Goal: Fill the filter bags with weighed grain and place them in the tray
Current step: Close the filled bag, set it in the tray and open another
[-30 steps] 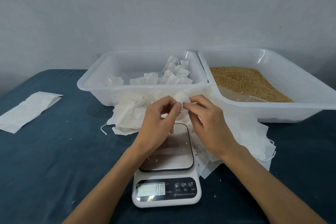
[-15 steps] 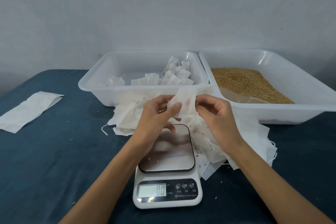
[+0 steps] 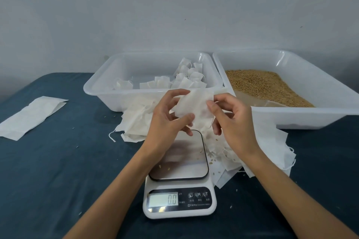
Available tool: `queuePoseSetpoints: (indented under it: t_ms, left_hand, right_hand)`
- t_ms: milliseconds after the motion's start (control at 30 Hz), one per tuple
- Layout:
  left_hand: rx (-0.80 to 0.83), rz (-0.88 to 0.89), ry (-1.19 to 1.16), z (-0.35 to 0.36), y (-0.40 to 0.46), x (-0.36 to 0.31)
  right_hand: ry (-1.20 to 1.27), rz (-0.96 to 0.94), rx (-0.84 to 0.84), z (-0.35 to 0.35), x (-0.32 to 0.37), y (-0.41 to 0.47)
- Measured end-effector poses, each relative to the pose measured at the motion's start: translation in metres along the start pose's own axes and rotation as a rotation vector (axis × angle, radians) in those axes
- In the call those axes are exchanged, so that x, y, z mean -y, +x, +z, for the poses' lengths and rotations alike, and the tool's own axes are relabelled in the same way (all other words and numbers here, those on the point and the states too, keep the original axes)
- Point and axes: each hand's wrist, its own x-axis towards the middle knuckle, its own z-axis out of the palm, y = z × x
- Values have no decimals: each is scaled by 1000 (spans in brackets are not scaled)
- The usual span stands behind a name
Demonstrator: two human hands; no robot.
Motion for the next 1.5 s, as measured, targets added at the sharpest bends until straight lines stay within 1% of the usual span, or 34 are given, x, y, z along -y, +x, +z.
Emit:
queuePoseSetpoints:
  t_ms: [100, 167, 267, 333, 400, 533, 667, 733, 867, 1000, 1067, 1167, 1267, 1367, 1433, 1500]
  left_hand:
    - [-53, 35, 16, -1, 1, 0]
    - [-103, 34, -20, -3, 3, 2]
    - [-131, 42, -41, -3, 3, 3]
    - [-132, 45, -19, -3, 3, 3]
    - [-146, 34, -10, -3, 3, 2]
    - [-167, 24, -50, -6, 4, 1]
    - [-181, 10, -77, -5, 5, 2]
    - [-144, -14, -124, -5, 5, 2]
    - [-86, -19, -86, -5, 5, 0]
    - [-99, -37, -83, -6, 5, 0]
    - [-80, -51, -62, -6, 5, 1]
    - [-70, -72, -29, -5, 5, 1]
    - [-83, -123, -105, -7, 6, 1]
    - [-88, -150, -132, -6, 6, -1]
    - [-106, -127, -80, -5, 5, -3]
    - [-113, -30, 58, -5, 4, -6]
  right_hand:
    - [9, 4, -32, -1, -1, 1]
    - [19, 4, -42, -2, 0, 2]
    - [59, 3, 60, -1, 3, 1]
    - [39, 0, 122, 1, 3, 0]
    - [17, -1, 74, 1, 2, -1]
    - [12, -15, -102, -5, 2, 2]
    - [4, -35, -122, -6, 2, 4]
    - [-15, -46, -133, -6, 2, 4]
    - [-51, -65, -145, -8, 3, 5]
    - [-42, -70, -124, -9, 5, 6]
    - [-30, -60, -103, -10, 6, 5]
    - [4, -46, -4, -9, 8, 4]
    - [-9, -34, 85, -8, 9, 4]
    - [-50, -57, 66, -9, 10, 2]
    - [-89, -71, 51, -10, 11, 1]
    - [-131, -76, 49, -10, 12, 1]
